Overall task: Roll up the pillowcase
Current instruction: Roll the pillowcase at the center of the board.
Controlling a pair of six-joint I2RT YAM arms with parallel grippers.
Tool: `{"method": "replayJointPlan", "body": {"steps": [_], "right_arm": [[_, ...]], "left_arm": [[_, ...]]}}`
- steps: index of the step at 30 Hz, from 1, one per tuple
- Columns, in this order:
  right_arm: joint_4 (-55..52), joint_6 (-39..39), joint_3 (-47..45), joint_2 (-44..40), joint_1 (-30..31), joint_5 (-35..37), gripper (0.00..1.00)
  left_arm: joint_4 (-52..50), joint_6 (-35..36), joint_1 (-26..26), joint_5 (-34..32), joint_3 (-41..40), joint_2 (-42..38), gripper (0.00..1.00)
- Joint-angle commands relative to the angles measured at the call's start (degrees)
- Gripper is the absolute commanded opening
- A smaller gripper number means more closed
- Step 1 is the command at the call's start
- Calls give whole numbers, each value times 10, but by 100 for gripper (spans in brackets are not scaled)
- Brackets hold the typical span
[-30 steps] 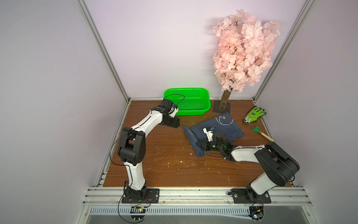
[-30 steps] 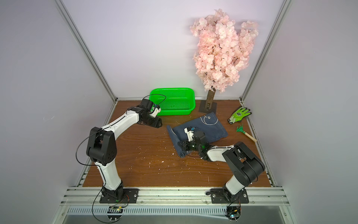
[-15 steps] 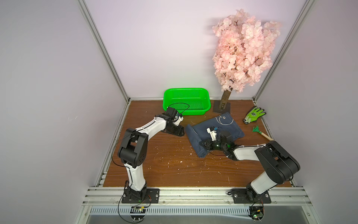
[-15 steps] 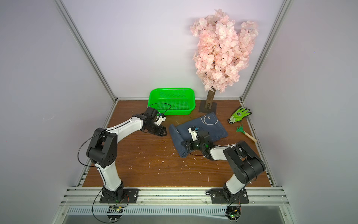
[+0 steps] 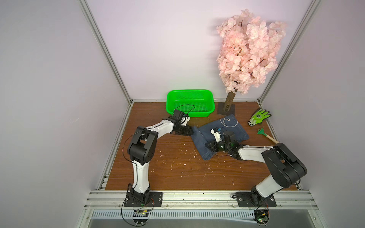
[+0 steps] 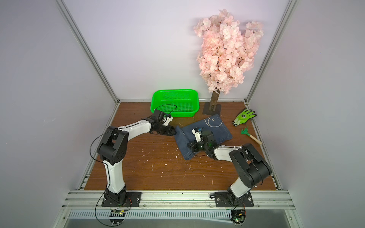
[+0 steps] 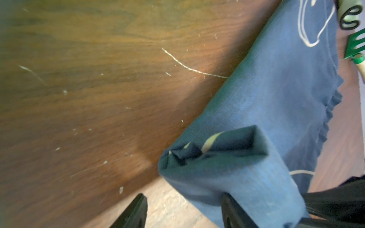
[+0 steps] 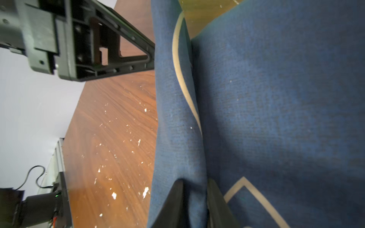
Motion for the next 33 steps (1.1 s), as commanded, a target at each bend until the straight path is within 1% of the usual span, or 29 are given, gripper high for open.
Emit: {"method": "replayJointPlan", "body": {"steps": [1,6,9,11,13,15,19,20,22,25,30,33], "right_arm": [[-17,-35,21,-12,-2,23,28],[-55,-63,31,-31,-2,45,32],[-92,-83,40,-51,0,57,35],[-117,-96,43,-68,5,86,38],[-157,-114,51,-91,18,120,41],[-187,-127,57,-114,36,151,42],[-218,-141,59,-154,84,185,42],[-218,-144,57,-159,95,188,41],[-216,-159,51,-158,121,209,35],[-224,-191,50,-134,139,235,31],[-231,-238,52,-99,143,255,26],[-235,-247,58,-83,146,253,21]], "left_arm": [[-2,-1,-8,-19,29,23,62],[-13,9,-17,-30,51,52,62],[-34,21,-21,-51,62,69,61],[-39,24,-23,-60,64,75,61],[-54,29,-25,-74,67,84,59],[-75,39,-28,-88,91,95,59],[-92,46,-33,-96,102,110,56],[-93,45,-33,-95,102,112,55],[-92,44,-33,-93,105,116,55],[-95,42,-33,-93,112,118,54],[-104,46,-33,-98,124,117,54],[-103,49,-34,-95,131,108,54]]}}
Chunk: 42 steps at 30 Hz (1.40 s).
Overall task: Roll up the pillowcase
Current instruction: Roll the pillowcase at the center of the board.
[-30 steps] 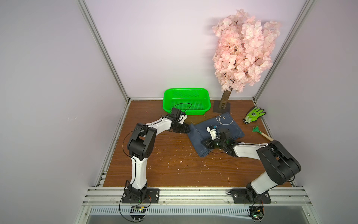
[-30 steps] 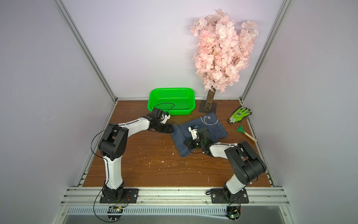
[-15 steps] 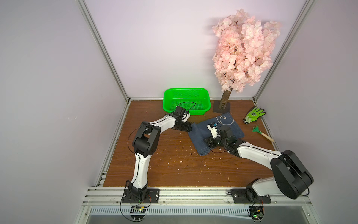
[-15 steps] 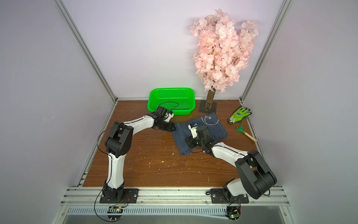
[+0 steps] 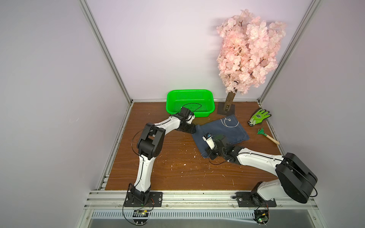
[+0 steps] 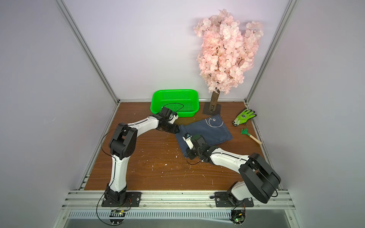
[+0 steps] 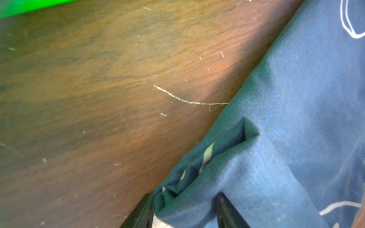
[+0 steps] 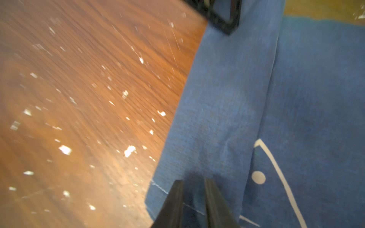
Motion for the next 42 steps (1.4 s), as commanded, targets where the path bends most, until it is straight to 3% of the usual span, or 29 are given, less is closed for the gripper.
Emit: {"method": "replayJointPlan", "body": {"steps": [1,12,19,34,38,42], "right_arm": [[-12,-29,17,10,4,21,21],[31,44,-38,40,2,18,22],[27,52,-49,31,-3,22,21],[3,62,-47,11,-6,22,22],[-9,57,-35,-12,-3,31,26],[-32,24,0,-43,30,75,38]], "left_arm": [[-39,13,-7,-23,7,16,54],[-36,74,-34,-73,58,-27,56],[-36,118,-51,-69,83,8,56],[-59,127,-51,-126,128,88,54],[-63,125,-52,-121,127,100,53],[-70,123,-52,-106,125,109,52]]}}
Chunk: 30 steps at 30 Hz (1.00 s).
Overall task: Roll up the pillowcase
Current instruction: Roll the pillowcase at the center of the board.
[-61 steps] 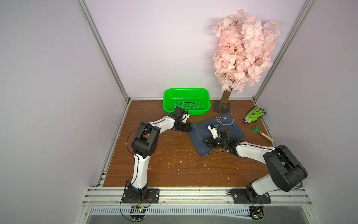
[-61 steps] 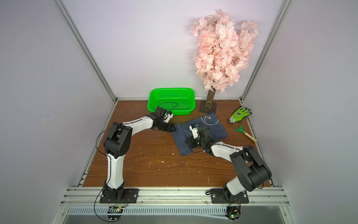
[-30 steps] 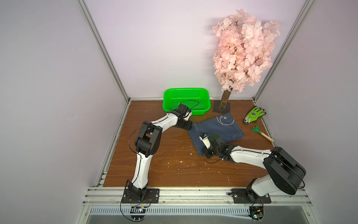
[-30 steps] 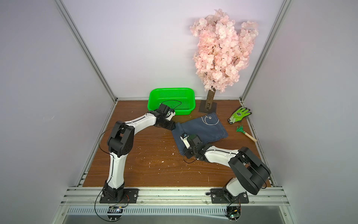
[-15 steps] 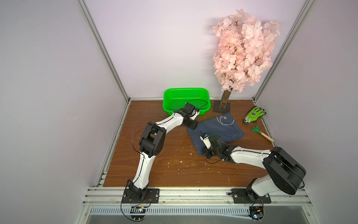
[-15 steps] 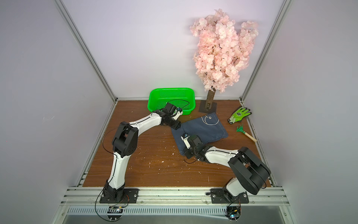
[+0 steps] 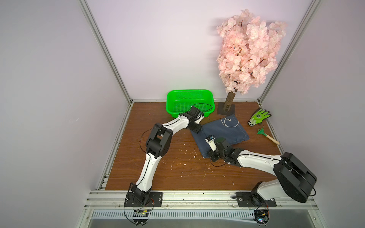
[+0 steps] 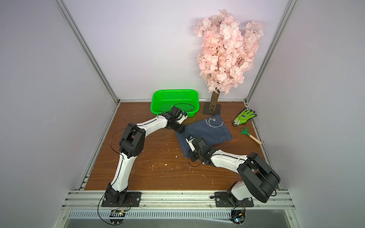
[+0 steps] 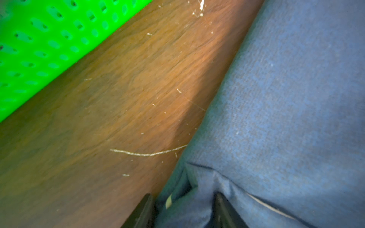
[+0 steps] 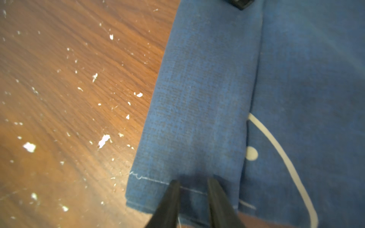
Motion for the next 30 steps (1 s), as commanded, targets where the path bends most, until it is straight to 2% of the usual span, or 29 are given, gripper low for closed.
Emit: {"method": "replayJointPlan", "body": {"steps": [1,6,12,16,20,30], "right_arm": [[-34,-25,39,-35,33,52,43],[-15,-63,80,-14,81,104,56],[-19,-122,146,92,113,189,62],[-20,-153,172,134,121,244,63],[-64,-172,213,182,137,310,64],[-91,-209,231,246,167,397,60]], "left_arm": [[-24,5,-1,-9,-3,32,51],[-41,7,2,25,11,40,51],[-55,-1,14,58,20,45,49],[-61,-3,19,72,21,44,49],[-70,-2,24,82,20,45,49],[-71,-3,32,92,17,49,49]]}}
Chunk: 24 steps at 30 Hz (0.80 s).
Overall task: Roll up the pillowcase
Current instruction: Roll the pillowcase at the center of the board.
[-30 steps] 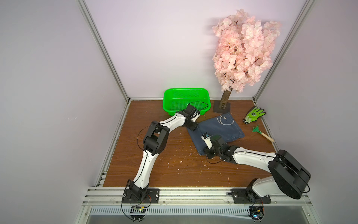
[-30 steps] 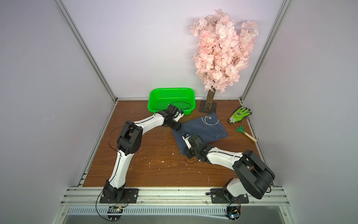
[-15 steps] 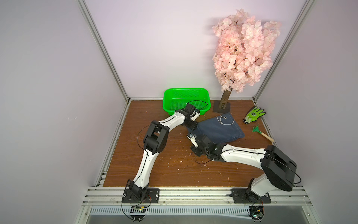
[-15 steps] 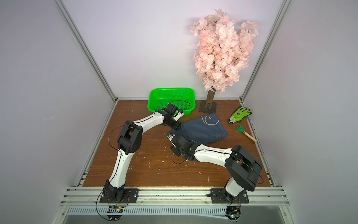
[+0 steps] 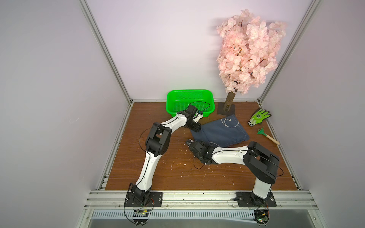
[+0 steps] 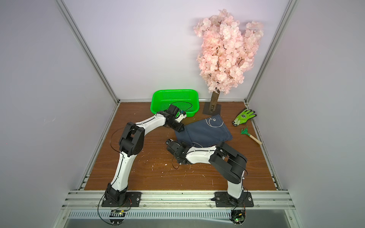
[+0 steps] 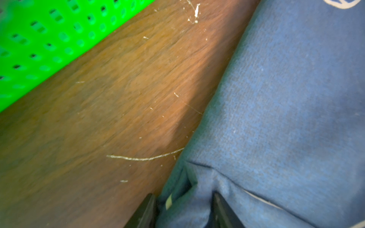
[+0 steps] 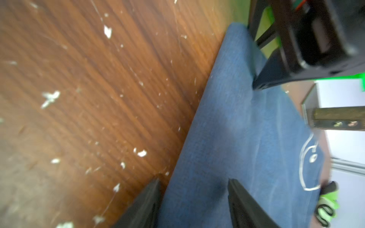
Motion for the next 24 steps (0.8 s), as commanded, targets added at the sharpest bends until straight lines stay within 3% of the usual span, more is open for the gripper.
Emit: {"method": "replayJointPlan", "body": {"steps": [1,5,13,17,24], "right_arm": [[-19,-22,12,9,7,42,58],[-33,-15,17,26,6,54,49],[-41,6,33,10,4,41,13],[-48,39,39,-14,3,-3,7],[-31,137,16,-77,-14,-157,2]], "left_arm": [[-51,-3,8,6,-8,35,49],[-50,-2,11,9,-8,34,49],[-55,1,13,12,-6,30,50],[-55,0,15,10,-1,19,52],[-54,1,19,-8,27,-21,60]]}}
